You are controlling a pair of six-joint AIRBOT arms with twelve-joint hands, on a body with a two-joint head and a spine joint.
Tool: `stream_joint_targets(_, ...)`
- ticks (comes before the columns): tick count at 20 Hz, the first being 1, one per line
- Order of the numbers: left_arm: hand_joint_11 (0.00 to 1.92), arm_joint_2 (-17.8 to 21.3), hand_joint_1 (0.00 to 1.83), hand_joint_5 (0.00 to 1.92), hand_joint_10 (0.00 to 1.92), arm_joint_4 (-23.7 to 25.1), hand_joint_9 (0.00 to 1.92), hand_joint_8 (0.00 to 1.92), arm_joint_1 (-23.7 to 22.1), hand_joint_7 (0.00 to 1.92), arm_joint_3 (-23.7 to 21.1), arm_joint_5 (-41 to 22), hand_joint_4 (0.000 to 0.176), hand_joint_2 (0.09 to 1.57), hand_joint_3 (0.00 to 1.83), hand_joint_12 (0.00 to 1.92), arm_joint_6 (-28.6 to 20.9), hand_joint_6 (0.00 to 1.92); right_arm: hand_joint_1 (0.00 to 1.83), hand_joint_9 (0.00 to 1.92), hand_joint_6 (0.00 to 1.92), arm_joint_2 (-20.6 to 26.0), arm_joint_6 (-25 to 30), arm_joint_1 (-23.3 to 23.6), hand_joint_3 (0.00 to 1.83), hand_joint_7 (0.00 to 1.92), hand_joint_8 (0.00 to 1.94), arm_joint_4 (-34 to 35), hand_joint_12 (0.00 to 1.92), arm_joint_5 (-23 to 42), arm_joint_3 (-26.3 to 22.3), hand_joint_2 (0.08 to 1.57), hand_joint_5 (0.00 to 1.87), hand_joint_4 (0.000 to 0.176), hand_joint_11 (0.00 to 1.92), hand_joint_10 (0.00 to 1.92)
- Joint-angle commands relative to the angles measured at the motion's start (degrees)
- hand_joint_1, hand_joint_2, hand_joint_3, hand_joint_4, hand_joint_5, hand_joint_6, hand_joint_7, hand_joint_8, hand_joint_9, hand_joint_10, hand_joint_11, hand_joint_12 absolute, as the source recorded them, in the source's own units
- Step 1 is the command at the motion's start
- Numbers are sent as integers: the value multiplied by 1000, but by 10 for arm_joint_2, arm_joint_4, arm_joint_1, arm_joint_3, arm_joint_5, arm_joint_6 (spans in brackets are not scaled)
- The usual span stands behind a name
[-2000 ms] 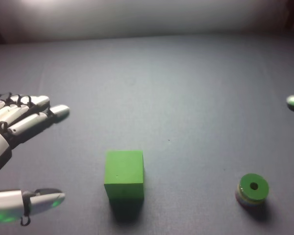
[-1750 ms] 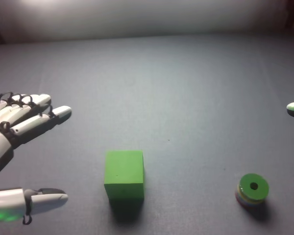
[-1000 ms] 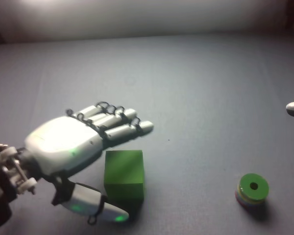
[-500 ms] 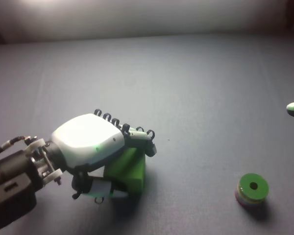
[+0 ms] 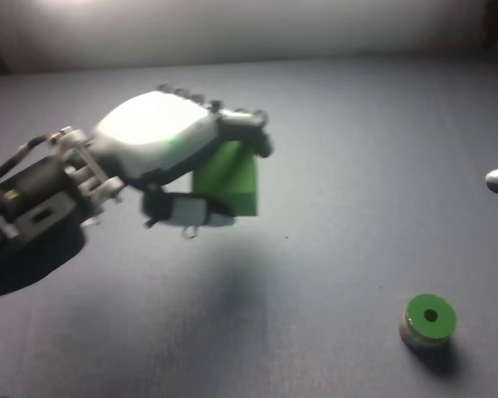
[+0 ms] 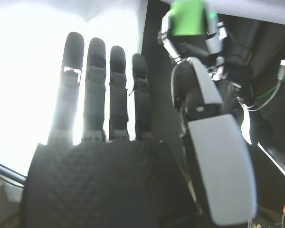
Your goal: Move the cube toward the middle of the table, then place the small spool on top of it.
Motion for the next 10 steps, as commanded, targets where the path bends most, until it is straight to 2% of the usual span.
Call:
stream_joint_targets(1,623,-5,1239,986,1303,0,705,1530,-11,750,6,-45,0,1182,0,1573,-1,781,701,604,1,0,0,7,4,564,6,7,606,71,3,1339,505,0,410,11)
stream_joint_targets(2,586,-21,1234,969,1257,0,691,1509,-19,757,24,-26,0,1183,1,1584,-1,828,681,606,0,-2,0,7,4,567,4,7,613,71,4,1341,503,0,401,8)
stream_joint_targets(3,585,-28,1331,934,1453,0,747,1419,-21,748,31,-17,0,1187,0,1506,-1,853,686,609,2,-2,0,7,1,571,4,7,622,71,4,1338,510,0,409,7)
stream_joint_targets(4,656,-34,1355,939,1478,0,794,1376,-24,762,38,-8,0,1179,0,1385,-1,802,724,606,2,-3,0,8,0,571,3,5,622,71,4,1334,513,0,403,5)
stream_joint_targets(5,692,-41,1360,932,1485,0,807,1382,-27,758,47,4,0,1179,0,1312,-1,787,733,610,3,-3,0,9,0,575,4,4,622,71,4,1333,515,0,397,6)
stream_joint_targets(7,738,-54,1362,916,1467,0,827,1413,-32,748,61,23,0,1181,0,1319,-1,774,733,618,3,-5,0,9,0,585,5,4,627,70,5,1334,519,0,392,6)
stream_joint_targets(10,669,-67,1364,896,1422,0,848,1377,-33,766,75,45,0,1173,1,1268,-1,848,746,621,2,-7,0,9,0,589,2,4,655,70,7,1331,526,0,390,2)
